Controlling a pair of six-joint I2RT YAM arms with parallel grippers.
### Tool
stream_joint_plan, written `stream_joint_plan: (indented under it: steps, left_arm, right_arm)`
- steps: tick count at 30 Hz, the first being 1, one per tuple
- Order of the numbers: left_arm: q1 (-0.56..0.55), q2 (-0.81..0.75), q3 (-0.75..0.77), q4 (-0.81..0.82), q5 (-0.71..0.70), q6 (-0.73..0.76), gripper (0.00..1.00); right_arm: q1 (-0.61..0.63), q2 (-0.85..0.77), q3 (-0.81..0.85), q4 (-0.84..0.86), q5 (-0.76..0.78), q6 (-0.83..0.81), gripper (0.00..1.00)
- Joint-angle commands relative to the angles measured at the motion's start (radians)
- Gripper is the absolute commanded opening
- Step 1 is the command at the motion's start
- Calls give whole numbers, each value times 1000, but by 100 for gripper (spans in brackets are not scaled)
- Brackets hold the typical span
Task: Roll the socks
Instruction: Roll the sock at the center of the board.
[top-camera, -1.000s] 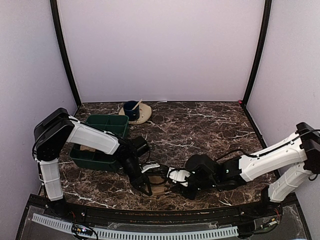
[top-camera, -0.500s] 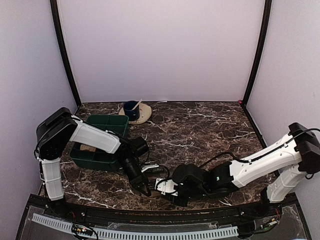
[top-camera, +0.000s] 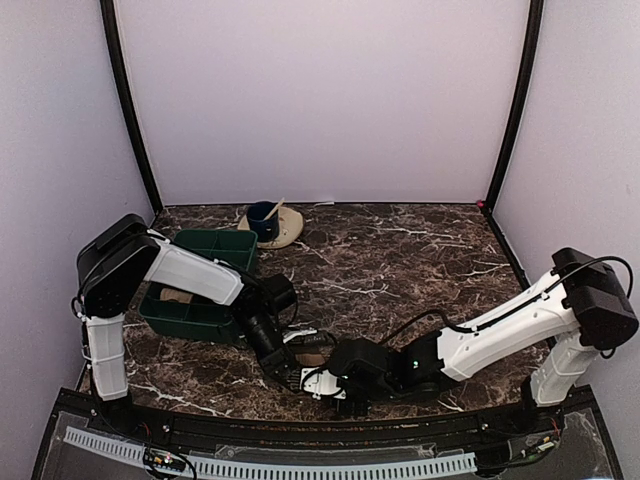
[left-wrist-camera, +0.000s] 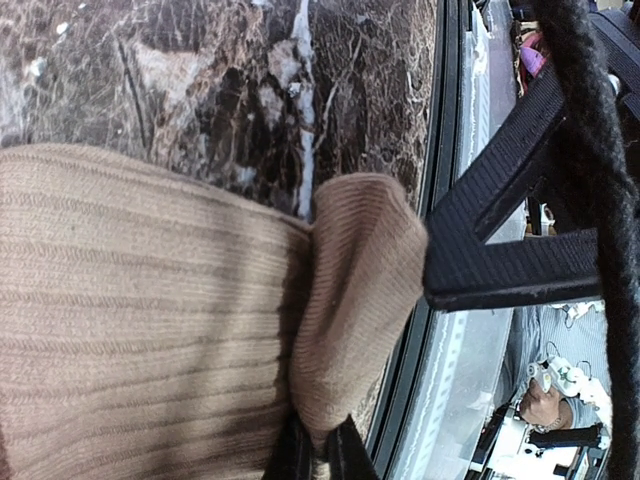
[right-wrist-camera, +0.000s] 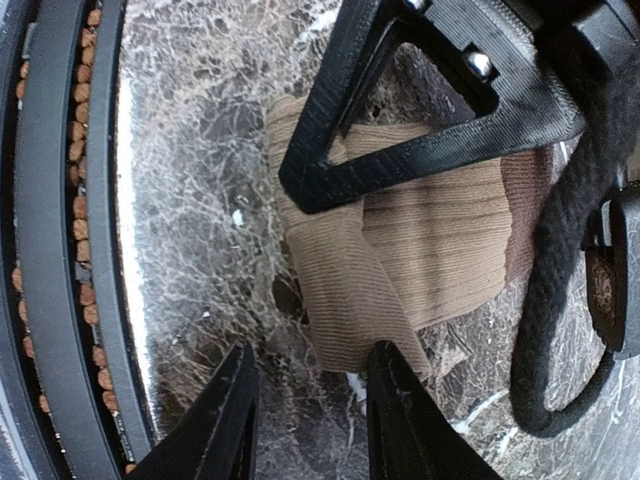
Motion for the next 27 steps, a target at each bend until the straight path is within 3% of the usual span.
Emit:
stream_joint_plan:
  steps: [1, 27]
  left_arm:
    - [6, 7, 16, -37, 18, 26, 2]
    - [13, 27, 22, -47, 27, 39, 2]
  right_arm:
    - [11, 20, 36, 30, 33, -36, 35]
    - [-33, 117, 79, 9, -14, -67, 32]
